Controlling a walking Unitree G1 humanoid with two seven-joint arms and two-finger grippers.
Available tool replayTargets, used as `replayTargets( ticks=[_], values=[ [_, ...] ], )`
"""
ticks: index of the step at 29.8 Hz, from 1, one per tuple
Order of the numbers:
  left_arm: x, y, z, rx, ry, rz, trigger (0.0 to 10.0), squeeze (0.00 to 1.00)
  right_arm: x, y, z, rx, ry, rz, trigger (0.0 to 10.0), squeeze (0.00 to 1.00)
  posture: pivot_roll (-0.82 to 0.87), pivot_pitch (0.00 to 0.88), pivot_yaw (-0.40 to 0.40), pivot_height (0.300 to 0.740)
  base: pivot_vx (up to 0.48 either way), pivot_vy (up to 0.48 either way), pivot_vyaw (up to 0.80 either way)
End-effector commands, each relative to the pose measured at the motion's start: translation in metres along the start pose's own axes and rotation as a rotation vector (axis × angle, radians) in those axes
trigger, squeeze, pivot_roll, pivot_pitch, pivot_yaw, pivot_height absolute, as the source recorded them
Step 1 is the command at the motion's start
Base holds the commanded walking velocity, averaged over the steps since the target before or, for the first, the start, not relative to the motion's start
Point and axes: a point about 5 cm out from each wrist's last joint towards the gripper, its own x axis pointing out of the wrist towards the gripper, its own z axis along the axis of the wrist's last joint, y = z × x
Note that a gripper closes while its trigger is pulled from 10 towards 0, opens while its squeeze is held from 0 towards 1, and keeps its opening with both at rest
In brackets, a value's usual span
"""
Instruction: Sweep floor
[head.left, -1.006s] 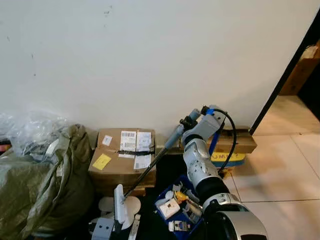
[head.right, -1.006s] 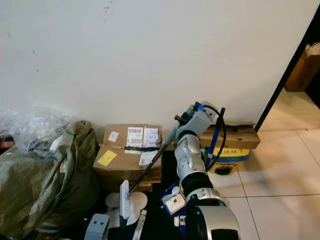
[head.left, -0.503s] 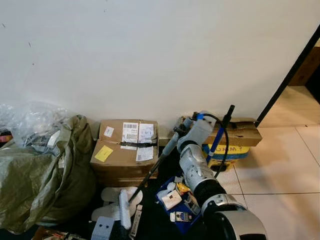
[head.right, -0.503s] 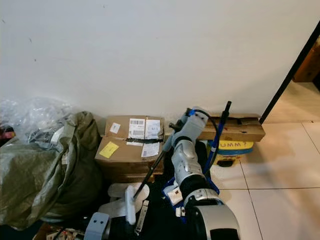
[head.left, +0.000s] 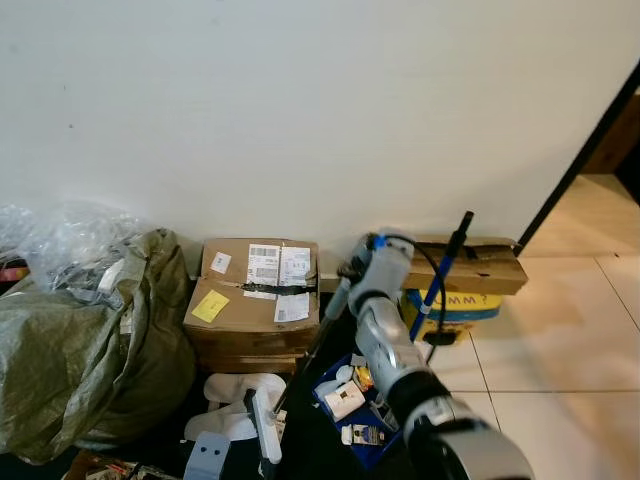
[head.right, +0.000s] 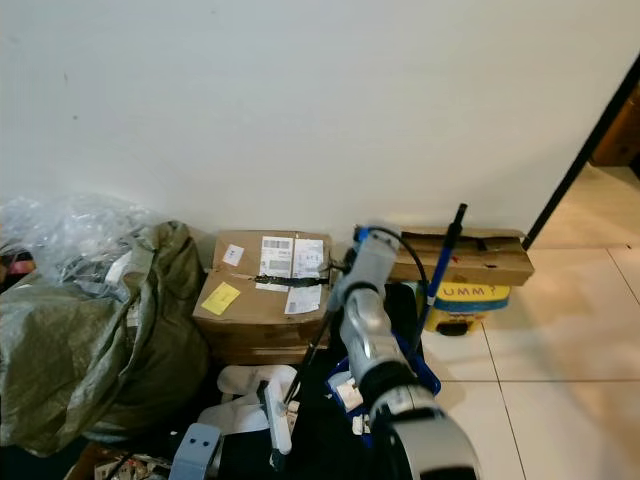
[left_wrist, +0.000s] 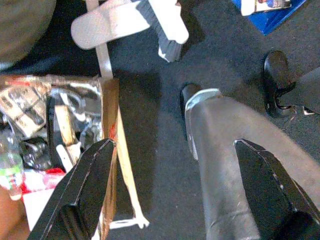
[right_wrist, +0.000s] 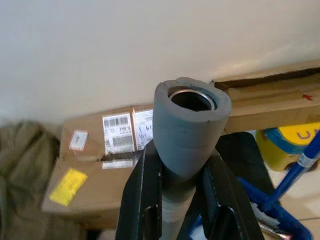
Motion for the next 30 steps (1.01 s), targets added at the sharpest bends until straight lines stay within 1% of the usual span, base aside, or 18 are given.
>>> replayTargets(
  ticks=[1,2,3,5,6,8,9,11,13,16,18,20,22,23,25,27,29,30],
  values=[
    [-0.002,0.004,-0.008,0.003,0.032,0.010,10.0,0.00,-0.008,0.007,-0.024,-0.123,0.096,0.058,10.0,0.00,-0.01,0.134,0.029,0.740,0.000,0.000,0.00],
    [-0.002,0.004,-0.008,0.003,0.032,0.010,10.0,0.00,-0.008,0.007,-0.024,-0.123,0.096,0.058,10.0,0.00,-0.01,0.134,0.029,0.740,0.000,0.000,0.00],
    [-0.002,0.004,-0.007,0.002,0.030,0.010,10.0,0.00,-0.006,0.003,-0.021,-0.171,0.088,0.067,10.0,0.00,-0.01,0.134,0.029,0.740,0.000,0.000,0.00],
    [-0.002,0.004,-0.007,0.002,0.030,0.010,10.0,0.00,-0.006,0.003,-0.021,-0.171,0.088,0.067,10.0,0.00,-0.01,0.134,0.029,0.740,0.000,0.000,0.00],
    [-0.001,0.003,-0.006,0.002,0.028,0.011,10.0,0.00,-0.004,-0.001,-0.015,-0.208,0.069,0.086,10.0,0.00,-0.01,0.124,0.026,0.740,0.000,0.000,0.00],
    [-0.001,0.003,-0.006,0.002,0.028,0.011,10.0,0.00,-0.004,-0.001,-0.015,-0.208,0.069,0.086,10.0,0.00,-0.01,0.124,0.026,0.740,0.000,0.000,0.00],
    [-0.001,0.003,-0.005,0.000,0.026,0.011,10.0,0.00,0.000,-0.006,-0.007,-0.242,0.038,0.107,10.0,0.00,-0.01,0.117,0.024,0.740,0.000,0.000,0.00],
    [-0.001,0.003,-0.005,0.000,0.026,0.011,10.0,0.00,0.000,-0.006,-0.007,-0.242,0.038,0.107,10.0,0.00,-0.01,0.117,0.024,0.740,0.000,0.000,0.00],
    [0.000,0.001,-0.003,-0.006,0.022,0.011,10.0,0.00,0.007,-0.018,0.016,-0.324,-0.029,0.157,10.0,0.00,-0.02,0.109,0.019,0.740,0.000,0.000,0.00],
    [0.000,0.001,-0.002,-0.009,0.021,0.011,10.0,0.00,0.010,-0.021,0.024,-0.352,-0.044,0.177,10.0,0.00,-0.02,0.109,0.018,0.740,0.000,0.000,0.00],
    [0.001,0.001,-0.001,-0.012,0.021,0.011,10.0,0.00,0.012,-0.030,0.035,-0.416,-0.058,0.215,10.0,0.00,-0.03,0.108,0.017,0.740,0.000,0.000,0.00],
    [0.001,0.001,0.000,-0.013,0.022,0.011,10.0,0.00,0.012,-0.033,0.038,-0.437,-0.061,0.224,10.0,0.00,-0.03,0.108,0.017,0.740,0.000,0.000,0.00],
    [0.001,0.001,0.000,-0.013,0.022,0.011,10.0,0.00,0.012,-0.033,0.038,-0.437,-0.061,0.224,10.0,0.00,-0.03,0.108,0.017,0.740,0.000,0.000,0.00],
    [0.001,0.001,0.000,-0.015,0.023,0.012,10.0,0.00,0.013,-0.037,0.041,-0.459,-0.060,0.229,10.0,0.00,-0.03,0.108,0.014,0.740,0.000,0.000,0.00],
    [0.001,0.001,0.000,-0.015,0.023,0.012,10.0,0.00,0.013,-0.037,0.041,-0.459,-0.060,0.229,10.0,0.00,-0.03,0.108,0.014,0.740,0.000,0.000,0.00],
    [0.001,0.001,0.000,-0.018,0.023,0.012,10.0,0.00,0.014,-0.047,0.050,-0.501,-0.065,0.220,10.0,0.00,-0.03,0.108,0.012,0.740,0.000,0.000,0.00],
    [0.001,0.001,0.000,-0.018,0.023,0.012,10.0,0.00,0.014,-0.047,0.050,-0.501,-0.065,0.220,10.0,0.00,-0.03,0.108,0.012,0.740,0.000,0.000,0.00],
    [0.001,0.000,0.000,-0.019,0.023,0.011,10.0,0.00,0.015,-0.049,0.057,-0.509,-0.092,0.226,10.0,0.00,-0.04,0.109,0.013,0.740,0.000,0.000,0.00]
  ],
)
